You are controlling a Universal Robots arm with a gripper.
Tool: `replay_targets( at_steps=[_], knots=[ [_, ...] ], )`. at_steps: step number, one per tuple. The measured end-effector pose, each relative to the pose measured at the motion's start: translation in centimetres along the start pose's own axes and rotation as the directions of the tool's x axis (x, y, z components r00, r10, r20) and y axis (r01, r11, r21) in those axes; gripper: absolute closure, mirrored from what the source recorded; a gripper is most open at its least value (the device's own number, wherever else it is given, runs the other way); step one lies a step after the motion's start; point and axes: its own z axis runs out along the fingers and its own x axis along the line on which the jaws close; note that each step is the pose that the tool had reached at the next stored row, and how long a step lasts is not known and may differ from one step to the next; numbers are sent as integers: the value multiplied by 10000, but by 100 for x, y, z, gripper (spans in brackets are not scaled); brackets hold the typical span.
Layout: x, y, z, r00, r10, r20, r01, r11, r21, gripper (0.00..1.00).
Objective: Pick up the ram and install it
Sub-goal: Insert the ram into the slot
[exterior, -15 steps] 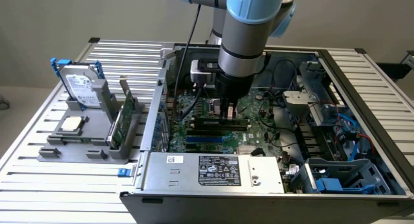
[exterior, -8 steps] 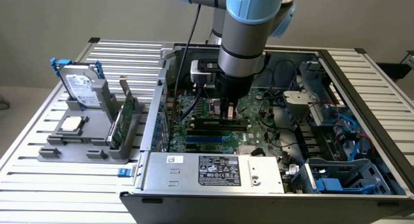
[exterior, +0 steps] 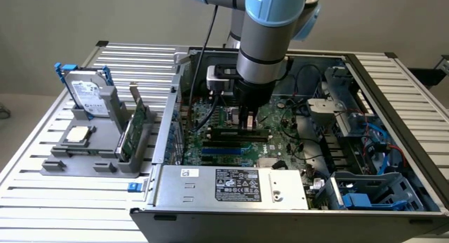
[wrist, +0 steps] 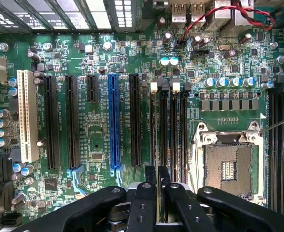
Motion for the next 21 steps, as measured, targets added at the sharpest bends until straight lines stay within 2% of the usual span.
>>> replay_targets(
  at_steps=[12,21],
  knots=[
    [-14,0,11,10000,-11,-7,11,10000,-2,86],
    [-14,2,11,10000,-53,-45,53,10000,-2,86]
  ],
)
